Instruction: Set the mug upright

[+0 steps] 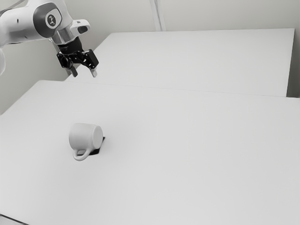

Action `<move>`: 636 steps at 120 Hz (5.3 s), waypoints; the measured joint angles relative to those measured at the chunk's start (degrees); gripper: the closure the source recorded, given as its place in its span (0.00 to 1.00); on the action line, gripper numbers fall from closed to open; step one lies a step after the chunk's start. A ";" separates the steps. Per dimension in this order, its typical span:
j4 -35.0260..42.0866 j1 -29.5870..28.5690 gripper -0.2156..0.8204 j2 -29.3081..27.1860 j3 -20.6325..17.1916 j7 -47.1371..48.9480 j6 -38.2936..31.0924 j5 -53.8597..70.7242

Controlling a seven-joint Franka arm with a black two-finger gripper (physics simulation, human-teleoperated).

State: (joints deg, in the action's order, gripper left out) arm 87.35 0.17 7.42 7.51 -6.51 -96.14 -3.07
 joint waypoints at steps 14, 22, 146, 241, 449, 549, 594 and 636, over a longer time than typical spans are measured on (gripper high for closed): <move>-0.04 0.00 0.21 0.00 0.02 -0.14 -0.02 -0.11; -0.02 -0.05 0.21 0.00 0.03 -0.22 0.03 -0.14; 13.67 -26.49 0.21 10.37 8.14 -26.56 13.55 -45.04; 25.81 -27.66 0.48 16.97 7.45 -51.11 11.88 -64.45; 34.95 -8.65 0.96 -6.07 -9.76 -13.09 -31.03 5.08; 32.76 -9.05 0.30 -5.89 -12.64 -2.16 -33.55 4.16; -0.15 -9.78 0.22 3.05 -12.63 -0.97 -9.84 3.92; -6.01 -8.86 0.21 3.20 -12.21 -0.32 1.50 3.98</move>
State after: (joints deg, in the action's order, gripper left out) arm 81.34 -8.70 10.62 -4.71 -6.83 -94.64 0.91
